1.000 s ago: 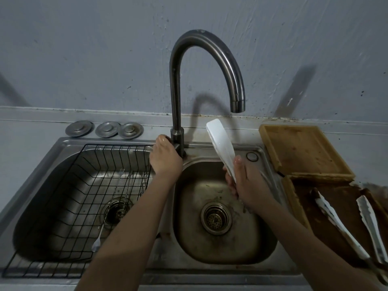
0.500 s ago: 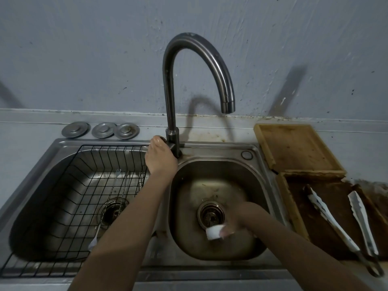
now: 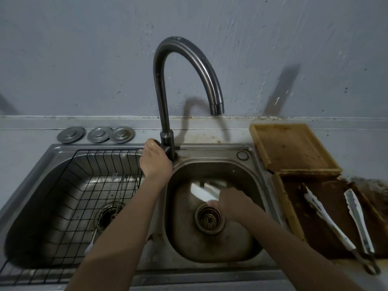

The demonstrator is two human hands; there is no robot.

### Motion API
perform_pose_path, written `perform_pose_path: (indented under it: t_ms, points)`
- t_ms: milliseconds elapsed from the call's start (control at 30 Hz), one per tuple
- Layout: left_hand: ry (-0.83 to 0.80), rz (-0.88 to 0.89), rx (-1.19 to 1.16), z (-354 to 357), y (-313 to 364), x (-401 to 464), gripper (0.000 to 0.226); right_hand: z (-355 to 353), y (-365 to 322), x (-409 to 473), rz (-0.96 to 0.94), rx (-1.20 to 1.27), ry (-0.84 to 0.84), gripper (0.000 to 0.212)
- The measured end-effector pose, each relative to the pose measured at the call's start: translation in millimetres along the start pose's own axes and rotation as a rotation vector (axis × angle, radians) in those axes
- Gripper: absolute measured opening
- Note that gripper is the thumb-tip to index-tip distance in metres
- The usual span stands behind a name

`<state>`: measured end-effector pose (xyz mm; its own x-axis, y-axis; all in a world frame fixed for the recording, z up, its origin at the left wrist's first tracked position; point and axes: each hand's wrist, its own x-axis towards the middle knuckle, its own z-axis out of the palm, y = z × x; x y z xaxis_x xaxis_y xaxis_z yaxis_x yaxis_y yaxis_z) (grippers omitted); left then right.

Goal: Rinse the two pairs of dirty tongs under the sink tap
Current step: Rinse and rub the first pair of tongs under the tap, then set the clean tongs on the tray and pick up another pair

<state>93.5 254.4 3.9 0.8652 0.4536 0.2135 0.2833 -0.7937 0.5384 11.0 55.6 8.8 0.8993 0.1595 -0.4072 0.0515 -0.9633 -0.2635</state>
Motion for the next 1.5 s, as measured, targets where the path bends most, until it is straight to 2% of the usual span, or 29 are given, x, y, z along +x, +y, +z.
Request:
perform_pose_path:
  t_ms: [100, 200, 333, 467, 533, 567, 633, 700, 800, 900, 967, 1067, 1200, 1400, 1500]
  points:
    - [-0.013, -0.004, -0.002, -1, 2, -1, 0.039, -3, 9, -4, 0.023, -0.031, -0.207, 0.053]
    - [-0.027, -0.024, -0.011, -2, 4, -4, 0.042, -1, 17, -3, 0.039, 0.063, -0.149, 0.058]
    - [-0.054, -0.195, -0.227, 0, 18, -12, 0.053, -12, 26, 3, 0.042, 0.100, -0.165, 0.066]
    - [-0.100, -0.427, -0.493, 8, 44, -23, 0.088, -43, 48, 12, 0.053, 0.110, -0.011, 0.058]
    - [-0.065, -0.522, -0.592, 12, 65, -35, 0.088, -62, 67, 16, 0.055, 0.171, 0.126, 0.055]
    - [-0.037, -0.517, -0.619, 15, 77, -43, 0.085, -72, 78, 17, 0.069, 0.246, 0.202, 0.054]
    - [-0.036, -0.358, -0.573, 23, 99, -60, 0.078, -87, 98, 22, 0.097, 0.338, 0.391, 0.052]
    - [-0.127, -0.109, -0.448, 35, 119, -74, 0.068, -97, 123, 30, 0.129, 0.346, 0.536, 0.056]
    - [-0.314, 0.261, -0.377, 45, 144, -82, 0.040, -99, 152, 42, 0.218, 0.389, 0.604, 0.066]
    - [-0.606, 0.517, -0.315, 55, 169, -86, 0.031, -97, 172, 55, 0.245, 0.427, 0.657, 0.068]
    - [-0.679, 0.634, -0.232, 66, 180, -89, 0.031, -96, 181, 62, 0.248, 0.418, 0.687, 0.061]
    - [-0.719, 0.731, -0.075, 86, 187, -90, 0.043, -93, 189, 71, 0.267, 0.375, 0.689, 0.047]
    - [-0.764, 0.808, 0.116, 105, 184, -92, 0.061, -91, 196, 79, 0.300, 0.330, 0.642, 0.046]
    - [-0.826, 0.807, 0.159, 109, 183, -93, 0.074, -83, 204, 91, 0.327, 0.307, 0.639, 0.039]
    - [-0.865, 0.815, 0.189, 105, 186, -95, 0.076, -82, 207, 93, 0.294, 0.340, 0.585, 0.036]
